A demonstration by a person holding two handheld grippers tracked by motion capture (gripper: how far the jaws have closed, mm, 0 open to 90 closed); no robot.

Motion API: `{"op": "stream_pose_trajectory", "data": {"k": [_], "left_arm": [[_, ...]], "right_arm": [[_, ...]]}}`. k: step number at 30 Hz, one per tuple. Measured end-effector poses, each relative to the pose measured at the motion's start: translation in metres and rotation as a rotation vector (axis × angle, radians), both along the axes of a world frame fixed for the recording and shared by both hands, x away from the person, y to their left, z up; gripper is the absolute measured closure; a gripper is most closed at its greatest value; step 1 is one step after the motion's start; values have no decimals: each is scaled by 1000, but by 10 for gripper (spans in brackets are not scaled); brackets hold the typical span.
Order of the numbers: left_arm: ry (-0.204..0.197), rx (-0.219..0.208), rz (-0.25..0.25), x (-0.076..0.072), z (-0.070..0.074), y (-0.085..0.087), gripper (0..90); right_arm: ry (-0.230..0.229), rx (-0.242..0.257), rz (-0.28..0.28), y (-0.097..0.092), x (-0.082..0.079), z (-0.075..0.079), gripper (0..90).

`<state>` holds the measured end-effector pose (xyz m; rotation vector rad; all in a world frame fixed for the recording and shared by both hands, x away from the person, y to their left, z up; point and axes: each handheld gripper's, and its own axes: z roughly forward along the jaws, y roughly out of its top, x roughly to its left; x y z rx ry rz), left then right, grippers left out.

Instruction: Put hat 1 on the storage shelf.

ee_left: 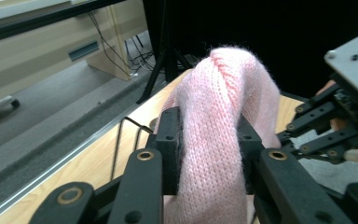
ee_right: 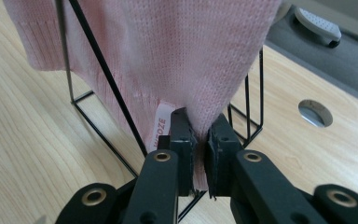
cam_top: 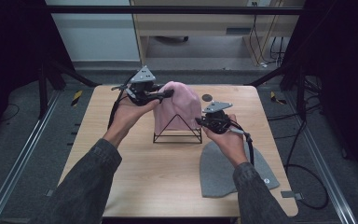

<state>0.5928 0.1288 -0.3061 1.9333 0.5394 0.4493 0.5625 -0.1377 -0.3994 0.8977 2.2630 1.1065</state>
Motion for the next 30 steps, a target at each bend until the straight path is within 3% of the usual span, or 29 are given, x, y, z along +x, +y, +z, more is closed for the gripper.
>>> {"op": "stream_pose_trajectory", "data": {"k": [5, 10, 15, 21, 26, 30], "left_arm": [[35, 8, -13, -4, -11, -5, 708], [60, 40, -20, -7, -20, -10, 713], [88, 55, -22, -11, -29, -14, 710], [121, 29, -13, -10, -33, -8, 670], [126, 39, 8, -11, -36, -6, 575], [118, 13, 22, -15, -36, -2, 469]], "right_arm": [[37, 4, -10, -3, 0, -11, 794], [48, 12, -39, -20, -13, -12, 547], [42, 2, -90, -42, -23, -14, 473], [77, -26, -144, -72, -30, -16, 434], [125, -52, -191, -93, -29, -23, 387], [177, -63, -221, -105, -27, -31, 329]]}}
